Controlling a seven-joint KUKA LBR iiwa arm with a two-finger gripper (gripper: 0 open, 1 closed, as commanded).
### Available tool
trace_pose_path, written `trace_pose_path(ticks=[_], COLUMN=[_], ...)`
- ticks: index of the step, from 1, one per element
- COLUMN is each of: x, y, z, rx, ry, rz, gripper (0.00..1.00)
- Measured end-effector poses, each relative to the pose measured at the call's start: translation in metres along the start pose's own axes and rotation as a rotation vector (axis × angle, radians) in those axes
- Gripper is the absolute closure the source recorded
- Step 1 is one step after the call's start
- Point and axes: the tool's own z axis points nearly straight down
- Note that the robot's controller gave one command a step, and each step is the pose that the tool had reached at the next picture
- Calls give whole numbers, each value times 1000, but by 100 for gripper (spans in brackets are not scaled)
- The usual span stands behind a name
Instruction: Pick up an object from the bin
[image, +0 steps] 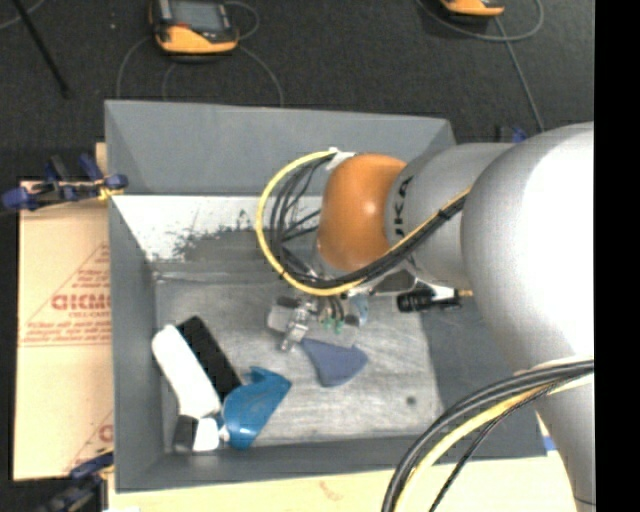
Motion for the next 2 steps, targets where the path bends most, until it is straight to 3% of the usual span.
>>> trace_pose_path(ticks=[2], x=[3], y=[-1], z=[-24], rx=[3], ry=[19], rz=[3], gripper=[100])
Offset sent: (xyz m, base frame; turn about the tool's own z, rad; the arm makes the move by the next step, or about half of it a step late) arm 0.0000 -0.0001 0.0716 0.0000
